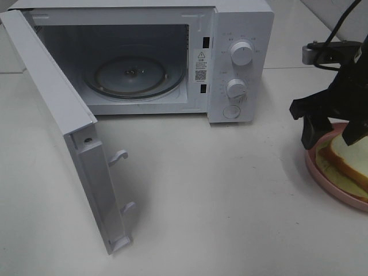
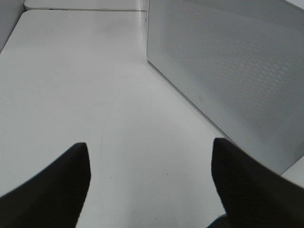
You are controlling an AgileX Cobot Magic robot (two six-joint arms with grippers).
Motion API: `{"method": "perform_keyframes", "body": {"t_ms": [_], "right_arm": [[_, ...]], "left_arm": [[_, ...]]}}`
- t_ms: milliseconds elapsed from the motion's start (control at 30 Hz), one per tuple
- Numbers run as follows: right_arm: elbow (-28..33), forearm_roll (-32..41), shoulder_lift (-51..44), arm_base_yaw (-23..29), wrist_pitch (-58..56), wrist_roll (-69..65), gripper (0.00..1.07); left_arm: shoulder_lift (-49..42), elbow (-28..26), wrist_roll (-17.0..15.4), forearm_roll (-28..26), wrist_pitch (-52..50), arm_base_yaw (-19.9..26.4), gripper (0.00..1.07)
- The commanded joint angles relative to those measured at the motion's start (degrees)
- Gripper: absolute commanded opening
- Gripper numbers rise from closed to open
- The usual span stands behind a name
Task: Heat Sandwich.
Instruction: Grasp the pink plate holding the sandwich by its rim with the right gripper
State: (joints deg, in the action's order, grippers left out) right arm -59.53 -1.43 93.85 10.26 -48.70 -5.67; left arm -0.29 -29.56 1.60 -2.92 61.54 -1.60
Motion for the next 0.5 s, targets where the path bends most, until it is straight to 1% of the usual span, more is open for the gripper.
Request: {"method": "perform_keyframes", "body": {"t_ms": [33,267,367,500], "right_arm": [[0.5,-0.6,2.3,-0.2,1.8,-1.4,0.68],[0.5,-0.6,6.5,-0.2,3.0,-3.3,0.68],[0.5,-0.6,8.5,-0.2,4.1,-3.9,0.65],[0.5,-0.6,10.3,-0.2,5.2,-4.7,0.65]], "left_arm": [[-1.3,0.1,-0.1,-0.1,-0.2,0.2,0.68],[-1.3,0.1,-0.1,-0.1,-0.2,0.2,0.68],[-1.3,0.1,-0.1,-0.1,-0.2,0.2,0.68],[-1.3,0.1,-0.1,-0.1,-0.2,0.2,0.68]]}}
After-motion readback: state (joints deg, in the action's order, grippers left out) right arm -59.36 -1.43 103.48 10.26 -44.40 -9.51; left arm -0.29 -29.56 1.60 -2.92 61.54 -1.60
